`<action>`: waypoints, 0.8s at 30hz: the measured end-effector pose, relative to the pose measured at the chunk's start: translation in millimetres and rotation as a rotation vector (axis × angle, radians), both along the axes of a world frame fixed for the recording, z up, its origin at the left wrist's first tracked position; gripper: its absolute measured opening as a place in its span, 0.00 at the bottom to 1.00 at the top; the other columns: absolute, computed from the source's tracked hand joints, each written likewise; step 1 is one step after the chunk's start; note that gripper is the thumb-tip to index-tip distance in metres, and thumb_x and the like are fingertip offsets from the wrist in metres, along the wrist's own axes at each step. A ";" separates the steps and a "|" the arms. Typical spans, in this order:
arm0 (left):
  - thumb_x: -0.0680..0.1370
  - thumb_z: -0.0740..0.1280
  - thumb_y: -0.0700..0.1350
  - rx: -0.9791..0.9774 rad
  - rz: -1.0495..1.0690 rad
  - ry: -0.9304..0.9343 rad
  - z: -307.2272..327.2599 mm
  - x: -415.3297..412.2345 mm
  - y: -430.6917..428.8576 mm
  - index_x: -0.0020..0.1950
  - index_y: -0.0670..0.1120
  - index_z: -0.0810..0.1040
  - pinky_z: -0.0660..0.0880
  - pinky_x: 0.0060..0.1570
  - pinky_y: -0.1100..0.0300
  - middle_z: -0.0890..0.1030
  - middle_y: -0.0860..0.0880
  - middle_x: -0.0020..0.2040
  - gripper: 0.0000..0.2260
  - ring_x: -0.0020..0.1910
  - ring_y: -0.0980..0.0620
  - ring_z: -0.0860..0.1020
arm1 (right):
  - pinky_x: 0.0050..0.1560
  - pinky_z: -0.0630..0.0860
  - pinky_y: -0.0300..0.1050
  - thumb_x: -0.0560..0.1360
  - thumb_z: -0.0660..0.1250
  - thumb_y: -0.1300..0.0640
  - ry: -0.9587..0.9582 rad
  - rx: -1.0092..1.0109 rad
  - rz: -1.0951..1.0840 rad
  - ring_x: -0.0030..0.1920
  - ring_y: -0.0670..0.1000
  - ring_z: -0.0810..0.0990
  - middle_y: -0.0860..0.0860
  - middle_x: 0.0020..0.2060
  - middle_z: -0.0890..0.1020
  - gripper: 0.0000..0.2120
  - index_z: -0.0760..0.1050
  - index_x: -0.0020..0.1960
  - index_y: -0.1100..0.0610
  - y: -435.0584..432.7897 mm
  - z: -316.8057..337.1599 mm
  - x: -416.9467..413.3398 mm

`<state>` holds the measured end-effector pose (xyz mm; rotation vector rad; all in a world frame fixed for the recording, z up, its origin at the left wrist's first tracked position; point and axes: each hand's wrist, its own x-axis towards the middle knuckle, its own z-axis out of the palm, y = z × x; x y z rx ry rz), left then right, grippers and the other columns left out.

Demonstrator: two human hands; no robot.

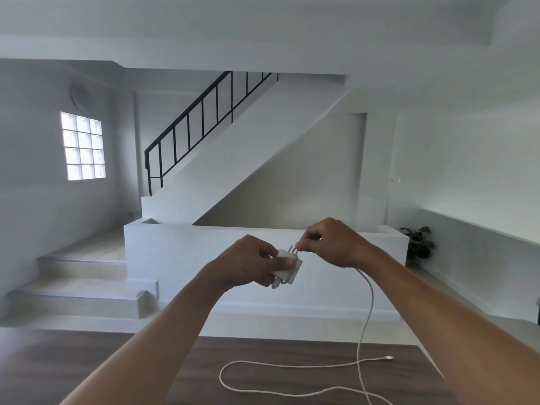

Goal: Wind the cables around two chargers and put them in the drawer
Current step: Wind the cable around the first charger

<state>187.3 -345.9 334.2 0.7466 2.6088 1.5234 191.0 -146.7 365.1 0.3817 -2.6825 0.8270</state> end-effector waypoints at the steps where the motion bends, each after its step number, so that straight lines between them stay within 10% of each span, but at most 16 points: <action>1: 0.73 0.75 0.52 0.021 0.007 -0.023 -0.6 -0.1 0.7 0.44 0.39 0.83 0.80 0.48 0.53 0.84 0.40 0.38 0.16 0.35 0.50 0.80 | 0.41 0.74 0.43 0.73 0.70 0.51 0.000 0.009 0.001 0.42 0.53 0.81 0.53 0.41 0.85 0.08 0.84 0.41 0.55 -2.2 1.9 0.8; 24: 0.78 0.69 0.47 0.718 0.081 -0.457 -8.6 -3.9 3.8 0.58 0.33 0.79 0.83 0.42 0.54 0.83 0.35 0.49 0.17 0.41 0.40 0.85 | 0.37 0.68 0.33 0.79 0.63 0.56 0.454 -0.230 -0.052 0.35 0.45 0.74 0.45 0.38 0.80 0.07 0.80 0.53 0.52 -54.8 -85.5 42.8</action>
